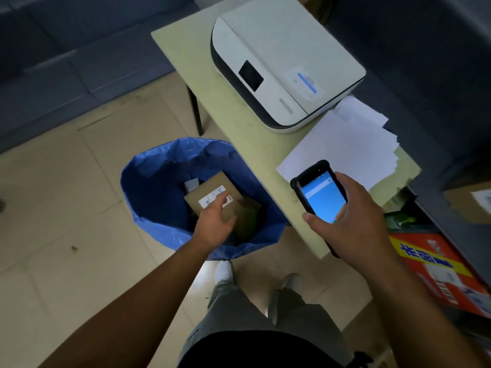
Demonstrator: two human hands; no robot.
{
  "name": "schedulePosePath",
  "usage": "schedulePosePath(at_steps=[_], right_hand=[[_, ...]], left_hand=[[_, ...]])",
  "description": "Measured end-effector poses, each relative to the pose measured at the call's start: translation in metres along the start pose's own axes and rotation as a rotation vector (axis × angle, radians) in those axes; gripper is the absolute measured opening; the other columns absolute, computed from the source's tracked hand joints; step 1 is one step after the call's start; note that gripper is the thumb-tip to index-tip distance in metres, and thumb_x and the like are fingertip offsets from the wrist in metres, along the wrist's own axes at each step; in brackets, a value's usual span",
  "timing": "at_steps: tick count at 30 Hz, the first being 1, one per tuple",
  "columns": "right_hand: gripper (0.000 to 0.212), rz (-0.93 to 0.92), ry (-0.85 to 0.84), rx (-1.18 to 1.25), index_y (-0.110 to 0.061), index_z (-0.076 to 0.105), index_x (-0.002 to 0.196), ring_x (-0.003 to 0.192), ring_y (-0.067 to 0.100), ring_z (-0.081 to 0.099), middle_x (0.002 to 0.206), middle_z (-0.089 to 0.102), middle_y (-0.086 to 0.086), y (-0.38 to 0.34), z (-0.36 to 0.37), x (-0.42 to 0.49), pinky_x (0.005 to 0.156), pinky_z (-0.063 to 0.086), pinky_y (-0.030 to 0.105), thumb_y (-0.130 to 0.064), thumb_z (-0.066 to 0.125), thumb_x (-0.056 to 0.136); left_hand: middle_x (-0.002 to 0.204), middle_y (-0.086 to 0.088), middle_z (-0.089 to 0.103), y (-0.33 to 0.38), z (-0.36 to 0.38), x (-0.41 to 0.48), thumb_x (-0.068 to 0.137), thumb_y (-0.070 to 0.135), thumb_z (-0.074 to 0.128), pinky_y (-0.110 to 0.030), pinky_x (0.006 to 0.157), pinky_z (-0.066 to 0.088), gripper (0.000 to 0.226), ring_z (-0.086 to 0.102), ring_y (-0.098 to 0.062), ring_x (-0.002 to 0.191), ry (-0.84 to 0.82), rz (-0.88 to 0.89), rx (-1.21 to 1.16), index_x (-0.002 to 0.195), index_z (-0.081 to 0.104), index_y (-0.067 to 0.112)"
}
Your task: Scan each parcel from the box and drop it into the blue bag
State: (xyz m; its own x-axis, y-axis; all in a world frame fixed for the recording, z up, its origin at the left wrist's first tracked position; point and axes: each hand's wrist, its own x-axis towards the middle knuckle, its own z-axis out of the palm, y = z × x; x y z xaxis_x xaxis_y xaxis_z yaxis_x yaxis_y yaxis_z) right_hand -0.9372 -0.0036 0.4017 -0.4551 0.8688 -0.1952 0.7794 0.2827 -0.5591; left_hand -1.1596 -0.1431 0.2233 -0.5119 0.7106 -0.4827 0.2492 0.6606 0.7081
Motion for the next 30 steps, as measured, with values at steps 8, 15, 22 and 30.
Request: schedulePosePath(at_steps=[8,15,22,30], right_hand=[[0.089,0.034,0.031,0.025,-0.035,0.038,0.137,0.098,0.003,0.051,0.115,0.048,-0.015,-0.001,0.012,-0.026,0.058,0.04,0.002,-0.051,0.086,0.063],[0.089,0.115,0.111,0.035,-0.04,0.033,0.135,0.103,-0.013,0.044,0.112,0.044,-0.018,0.009,0.004,-0.068,0.062,0.04,0.002,-0.05,0.085,0.064],[0.076,0.138,0.207,0.068,-0.046,0.039,0.126,0.1,-0.001,0.048,0.11,0.05,-0.02,0.035,-0.023,-0.117,0.07,0.041,0.011,-0.047,0.082,0.064],[0.086,0.218,0.299,0.144,-0.057,0.024,0.129,0.108,-0.024,0.034,0.11,0.03,-0.052,0.095,-0.048,-0.188,0.075,0.033,0.007,-0.063,0.076,0.061]], left_hand=[[0.144,0.001,0.059,0.022,-0.022,-0.02,0.093,0.017,0.07,-0.044,0.108,0.049,0.069,0.057,-0.02,0.129,0.043,0.078,-0.035,0.155,0.04,0.031],[0.14,0.001,0.059,0.041,-0.013,-0.036,0.093,0.021,0.07,-0.042,0.106,0.048,0.065,0.056,-0.019,0.128,-0.019,0.242,-0.003,0.152,0.043,0.029],[0.148,0.007,0.052,0.087,0.014,-0.055,0.088,0.033,0.064,-0.033,0.104,0.041,0.073,0.05,-0.018,0.134,-0.115,0.445,0.118,0.156,0.037,0.031],[0.152,0.013,0.047,0.137,0.073,-0.123,0.09,0.036,0.067,-0.041,0.111,0.044,0.072,0.045,-0.012,0.138,-0.181,0.595,0.131,0.153,0.032,0.043]])
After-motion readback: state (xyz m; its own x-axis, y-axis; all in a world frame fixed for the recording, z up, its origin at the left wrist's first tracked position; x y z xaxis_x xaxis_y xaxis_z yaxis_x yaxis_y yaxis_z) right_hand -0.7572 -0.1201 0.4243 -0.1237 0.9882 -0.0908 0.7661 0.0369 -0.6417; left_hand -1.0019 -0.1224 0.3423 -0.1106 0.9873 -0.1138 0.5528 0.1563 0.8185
